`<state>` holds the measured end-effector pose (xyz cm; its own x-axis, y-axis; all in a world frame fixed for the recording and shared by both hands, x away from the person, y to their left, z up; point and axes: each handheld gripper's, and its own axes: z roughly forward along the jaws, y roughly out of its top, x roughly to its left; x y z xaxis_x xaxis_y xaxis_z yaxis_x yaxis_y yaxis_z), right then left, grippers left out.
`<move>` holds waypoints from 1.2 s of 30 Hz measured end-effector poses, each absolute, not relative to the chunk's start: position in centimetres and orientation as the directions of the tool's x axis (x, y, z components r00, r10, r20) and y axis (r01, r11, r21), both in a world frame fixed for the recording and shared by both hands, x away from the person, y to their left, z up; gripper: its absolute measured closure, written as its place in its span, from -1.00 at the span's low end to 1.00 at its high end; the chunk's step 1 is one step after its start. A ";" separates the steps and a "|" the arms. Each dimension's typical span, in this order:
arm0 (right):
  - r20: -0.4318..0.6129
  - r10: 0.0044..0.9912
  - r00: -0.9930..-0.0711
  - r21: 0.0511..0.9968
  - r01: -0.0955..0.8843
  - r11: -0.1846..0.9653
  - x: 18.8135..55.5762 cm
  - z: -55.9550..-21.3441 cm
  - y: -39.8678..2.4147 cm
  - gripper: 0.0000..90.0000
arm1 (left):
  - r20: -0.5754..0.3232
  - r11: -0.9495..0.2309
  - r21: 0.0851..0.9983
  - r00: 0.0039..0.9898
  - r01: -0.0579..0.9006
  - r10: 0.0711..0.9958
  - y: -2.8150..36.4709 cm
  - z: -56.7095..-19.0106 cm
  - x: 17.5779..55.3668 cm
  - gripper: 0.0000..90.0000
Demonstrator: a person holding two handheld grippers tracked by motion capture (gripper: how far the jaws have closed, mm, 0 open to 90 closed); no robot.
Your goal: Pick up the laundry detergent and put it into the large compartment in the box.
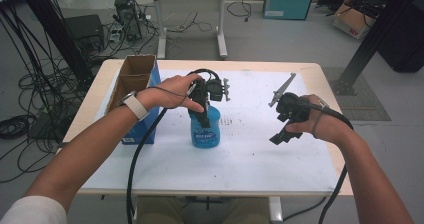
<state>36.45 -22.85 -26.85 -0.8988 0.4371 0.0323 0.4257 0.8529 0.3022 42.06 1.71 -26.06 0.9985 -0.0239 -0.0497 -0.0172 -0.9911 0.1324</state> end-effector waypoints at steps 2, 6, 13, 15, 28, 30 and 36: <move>0.029 0.434 -0.900 0.304 0.422 0.854 36.5 -26.8 -22.8 -0.72 | -0.050 -0.991 0.133 0.998 -0.016 -0.023 1.7 -26.1 42.1 -0.17; 0.029 0.436 -0.900 0.307 0.423 0.853 36.5 -26.8 -22.8 -0.72 | -0.051 -0.991 0.132 0.998 -0.015 -0.022 1.7 -26.1 42.1 -0.17; 0.031 0.438 -0.898 0.305 0.426 0.852 36.4 -26.9 -22.9 -0.72 | -0.050 -0.991 0.131 0.998 -0.015 -0.022 1.7 -26.1 42.1 -0.17; 0.031 0.437 -0.899 0.306 0.425 0.852 36.4 -26.9 -22.9 -0.72 | -0.051 -0.991 0.132 0.998 -0.014 -0.021 1.7 -26.1 42.1 -0.17; 0.027 0.435 -0.900 0.306 0.422 0.853 36.4 -26.7 -22.9 -0.72 | -0.050 -0.991 0.131 0.999 -0.014 -0.021 1.7 -26.1 42.0 -0.17; 0.026 0.436 -0.900 0.307 0.422 0.853 36.4 -26.7 -22.9 -0.72 | -0.049 -0.991 0.131 0.999 -0.015 -0.022 1.7 -26.1 42.0 -0.17; 0.027 0.434 -0.900 0.305 0.421 0.854 36.5 -26.7 -22.8 -0.72 | -0.051 -0.991 0.133 0.998 -0.015 -0.022 1.8 -26.1 42.1 -0.17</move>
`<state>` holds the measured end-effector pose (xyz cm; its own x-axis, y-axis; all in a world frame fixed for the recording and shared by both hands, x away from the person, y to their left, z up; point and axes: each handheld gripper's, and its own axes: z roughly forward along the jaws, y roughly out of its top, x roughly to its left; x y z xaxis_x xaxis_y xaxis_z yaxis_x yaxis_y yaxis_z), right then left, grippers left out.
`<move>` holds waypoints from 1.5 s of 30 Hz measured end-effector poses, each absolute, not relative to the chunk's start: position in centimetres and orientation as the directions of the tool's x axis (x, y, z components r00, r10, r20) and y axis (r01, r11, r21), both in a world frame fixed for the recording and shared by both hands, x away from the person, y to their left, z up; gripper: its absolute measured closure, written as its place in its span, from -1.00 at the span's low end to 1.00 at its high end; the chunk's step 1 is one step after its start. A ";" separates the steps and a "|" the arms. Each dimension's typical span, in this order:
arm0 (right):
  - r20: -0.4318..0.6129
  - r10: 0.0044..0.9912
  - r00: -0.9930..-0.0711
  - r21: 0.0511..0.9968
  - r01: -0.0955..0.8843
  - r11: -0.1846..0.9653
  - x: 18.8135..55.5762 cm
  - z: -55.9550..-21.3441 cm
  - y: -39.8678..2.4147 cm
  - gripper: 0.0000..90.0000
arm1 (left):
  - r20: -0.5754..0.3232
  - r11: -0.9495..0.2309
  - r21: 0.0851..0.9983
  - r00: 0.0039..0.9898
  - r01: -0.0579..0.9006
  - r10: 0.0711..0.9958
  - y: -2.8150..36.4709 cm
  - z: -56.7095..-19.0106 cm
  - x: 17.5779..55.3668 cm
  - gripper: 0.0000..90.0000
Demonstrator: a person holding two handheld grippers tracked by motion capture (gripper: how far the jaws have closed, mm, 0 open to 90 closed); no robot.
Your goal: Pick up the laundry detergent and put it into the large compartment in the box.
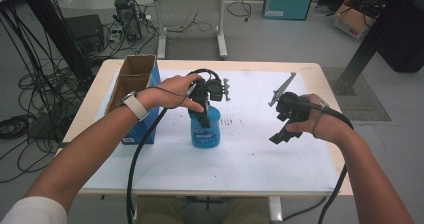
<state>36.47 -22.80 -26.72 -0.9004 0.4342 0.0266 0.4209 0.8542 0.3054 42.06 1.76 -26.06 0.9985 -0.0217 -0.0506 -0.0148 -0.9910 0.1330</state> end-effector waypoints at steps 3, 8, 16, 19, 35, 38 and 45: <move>0.027 0.434 -0.901 0.307 0.420 0.854 36.5 -26.7 -22.8 -0.72 | -0.050 -0.991 0.135 0.999 -0.015 -0.022 1.8 -26.1 42.1 -0.17; 0.027 0.435 -0.900 0.306 0.421 0.854 36.5 -26.7 -22.8 -0.72 | -0.051 -0.991 0.136 0.998 -0.015 -0.022 1.8 -26.1 42.1 -0.17; 0.030 0.435 -0.900 0.305 0.422 0.854 36.5 -26.8 -22.8 -0.72 | -0.051 -0.991 0.134 0.998 -0.015 -0.022 1.7 -26.1 42.1 -0.17; 0.031 0.435 -0.900 0.306 0.423 0.853 36.5 -26.8 -22.8 -0.72 | -0.051 -0.991 0.136 0.998 -0.014 -0.021 1.8 -26.1 42.1 -0.17; 0.031 0.437 -0.899 0.308 0.424 0.852 36.4 -26.9 -22.9 -0.72 | -0.051 -0.991 0.136 0.999 -0.013 -0.020 1.7 -26.1 42.1 -0.17; 0.029 0.436 -0.899 0.309 0.423 0.852 36.4 -26.9 -23.0 -0.72 | -0.050 -0.991 0.137 0.999 -0.013 -0.020 1.7 -26.1 42.1 -0.17; 0.031 0.436 -0.899 0.309 0.424 0.852 36.4 -26.9 -23.0 -0.72 | -0.049 -0.991 0.135 0.999 -0.015 -0.022 1.8 -26.1 42.0 -0.17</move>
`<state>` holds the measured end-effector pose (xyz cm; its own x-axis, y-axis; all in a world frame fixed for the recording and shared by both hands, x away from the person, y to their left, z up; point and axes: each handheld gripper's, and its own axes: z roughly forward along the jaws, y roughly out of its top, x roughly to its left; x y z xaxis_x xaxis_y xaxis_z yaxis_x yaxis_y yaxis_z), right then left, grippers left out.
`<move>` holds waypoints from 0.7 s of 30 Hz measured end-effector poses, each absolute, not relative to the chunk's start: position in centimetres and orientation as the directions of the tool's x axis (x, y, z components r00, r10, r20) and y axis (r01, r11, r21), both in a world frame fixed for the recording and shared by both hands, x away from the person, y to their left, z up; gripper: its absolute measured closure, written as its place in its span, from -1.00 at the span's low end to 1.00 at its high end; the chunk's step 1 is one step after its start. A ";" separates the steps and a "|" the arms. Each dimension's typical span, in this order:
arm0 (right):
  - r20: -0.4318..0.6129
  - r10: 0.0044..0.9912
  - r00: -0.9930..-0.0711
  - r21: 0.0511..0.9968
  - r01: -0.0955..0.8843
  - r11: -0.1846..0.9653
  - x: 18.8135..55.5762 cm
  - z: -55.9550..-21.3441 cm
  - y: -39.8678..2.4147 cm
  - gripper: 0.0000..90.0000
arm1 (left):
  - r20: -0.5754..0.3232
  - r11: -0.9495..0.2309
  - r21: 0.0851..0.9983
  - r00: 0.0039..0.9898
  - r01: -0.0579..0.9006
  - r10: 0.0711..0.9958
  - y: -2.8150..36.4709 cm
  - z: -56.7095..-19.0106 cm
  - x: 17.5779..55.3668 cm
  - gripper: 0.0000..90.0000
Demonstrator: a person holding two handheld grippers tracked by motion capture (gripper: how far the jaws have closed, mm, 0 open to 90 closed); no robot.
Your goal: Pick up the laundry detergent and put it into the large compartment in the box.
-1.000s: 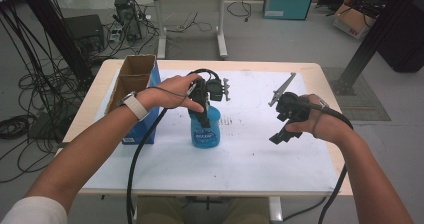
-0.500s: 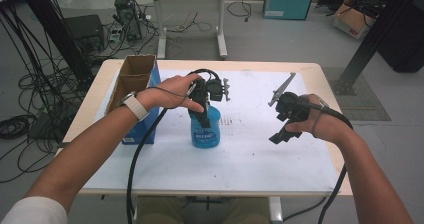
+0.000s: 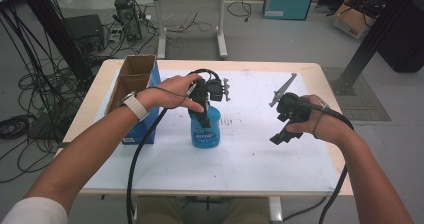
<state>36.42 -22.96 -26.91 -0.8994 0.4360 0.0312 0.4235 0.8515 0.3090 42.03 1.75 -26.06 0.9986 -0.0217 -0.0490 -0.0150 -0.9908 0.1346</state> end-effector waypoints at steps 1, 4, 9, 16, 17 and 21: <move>0.031 0.435 -0.900 0.309 0.423 0.852 36.4 -26.9 -22.9 -0.72 | -0.048 -0.991 0.135 0.999 -0.017 -0.024 1.8 -26.1 42.0 -0.17; 0.030 0.435 -0.900 0.310 0.422 0.852 36.4 -26.8 -22.9 -0.72 | -0.048 -0.991 0.136 0.999 -0.018 -0.024 1.8 -26.1 42.0 -0.17; 0.031 0.438 -0.898 0.308 0.425 0.851 36.4 -26.8 -22.9 -0.72 | -0.048 -0.991 0.136 0.999 -0.017 -0.024 1.7 -26.1 42.0 -0.17; 0.030 0.437 -0.899 0.308 0.424 0.852 36.4 -26.9 -23.0 -0.72 | -0.049 -0.990 0.138 0.999 -0.016 -0.023 1.8 -26.1 42.0 -0.17; 0.031 0.436 -0.899 0.308 0.423 0.852 36.4 -26.9 -23.0 -0.72 | -0.049 -0.990 0.138 0.999 -0.016 -0.023 1.8 -26.1 42.0 -0.17; 0.030 0.436 -0.900 0.308 0.423 0.852 36.4 -26.9 -23.0 -0.72 | -0.048 -0.990 0.140 0.999 -0.017 -0.024 1.8 -26.1 42.0 -0.17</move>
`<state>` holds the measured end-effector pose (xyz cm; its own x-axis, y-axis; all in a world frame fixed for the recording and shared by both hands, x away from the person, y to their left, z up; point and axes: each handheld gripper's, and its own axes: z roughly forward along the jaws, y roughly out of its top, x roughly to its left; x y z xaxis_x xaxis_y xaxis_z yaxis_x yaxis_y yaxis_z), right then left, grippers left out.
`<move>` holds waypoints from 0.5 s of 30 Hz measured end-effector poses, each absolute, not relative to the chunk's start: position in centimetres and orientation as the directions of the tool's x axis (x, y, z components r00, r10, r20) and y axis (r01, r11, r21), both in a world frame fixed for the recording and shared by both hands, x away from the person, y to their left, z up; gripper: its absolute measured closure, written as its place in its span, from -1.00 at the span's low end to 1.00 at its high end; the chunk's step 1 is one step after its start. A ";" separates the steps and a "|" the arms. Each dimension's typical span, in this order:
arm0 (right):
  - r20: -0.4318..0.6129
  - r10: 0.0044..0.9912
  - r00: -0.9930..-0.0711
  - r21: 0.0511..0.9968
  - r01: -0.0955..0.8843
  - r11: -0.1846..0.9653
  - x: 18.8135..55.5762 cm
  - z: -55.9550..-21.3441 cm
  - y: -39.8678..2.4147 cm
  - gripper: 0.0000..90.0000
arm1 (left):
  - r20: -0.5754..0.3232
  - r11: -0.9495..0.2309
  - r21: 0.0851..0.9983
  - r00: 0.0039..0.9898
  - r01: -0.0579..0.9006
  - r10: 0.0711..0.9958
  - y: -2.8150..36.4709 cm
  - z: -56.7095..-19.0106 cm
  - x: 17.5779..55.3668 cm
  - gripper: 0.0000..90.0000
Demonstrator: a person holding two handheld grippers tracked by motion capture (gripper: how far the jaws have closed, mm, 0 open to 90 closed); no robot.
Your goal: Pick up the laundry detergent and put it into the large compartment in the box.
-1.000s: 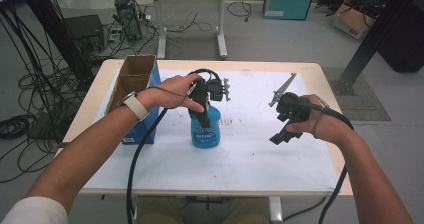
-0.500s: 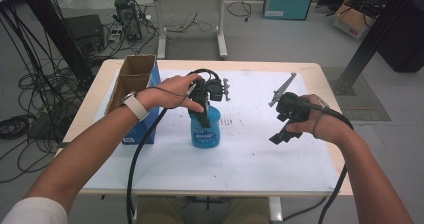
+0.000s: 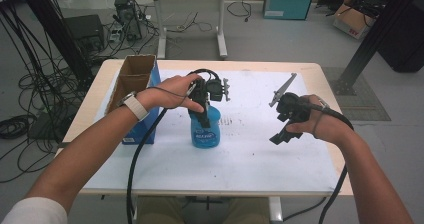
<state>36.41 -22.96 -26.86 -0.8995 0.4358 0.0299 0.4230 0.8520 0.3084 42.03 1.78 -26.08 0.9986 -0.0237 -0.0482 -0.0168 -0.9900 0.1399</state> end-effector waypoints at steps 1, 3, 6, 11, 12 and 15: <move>0.030 0.436 -0.899 0.309 0.423 0.852 36.4 -26.8 -23.0 -0.72 | -0.047 -0.990 0.141 0.999 -0.017 -0.024 1.8 -26.1 42.0 -0.17; 0.030 0.435 -0.900 0.308 0.423 0.852 36.4 -26.8 -23.0 -0.72 | -0.046 -0.990 0.138 0.999 -0.019 -0.026 1.8 -26.1 42.0 -0.17; 0.029 0.436 -0.900 0.308 0.423 0.852 36.4 -26.8 -23.0 -0.72 | -0.048 -0.990 0.139 0.999 -0.015 -0.022 1.8 -26.1 42.0 -0.17; 0.031 0.436 -0.899 0.310 0.423 0.851 36.3 -26.8 -23.0 -0.72 | -0.048 -0.990 0.143 0.999 -0.015 -0.022 1.7 -26.1 42.0 -0.17; 0.030 0.437 -0.899 0.312 0.424 0.850 36.3 -26.7 -23.0 -0.72 | -0.048 -0.989 0.145 0.999 -0.014 -0.022 1.8 -26.1 42.0 -0.17; 0.028 0.438 -0.899 0.311 0.424 0.850 36.2 -26.7 -23.0 -0.72 | -0.049 -0.990 0.140 0.999 -0.011 -0.018 1.7 -26.1 42.0 -0.17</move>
<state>36.24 -23.02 -26.73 -0.8986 0.4378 0.0284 0.4242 0.8504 0.3114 42.02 1.71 -26.08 0.9987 -0.0177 -0.0488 -0.0107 -0.9901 0.1402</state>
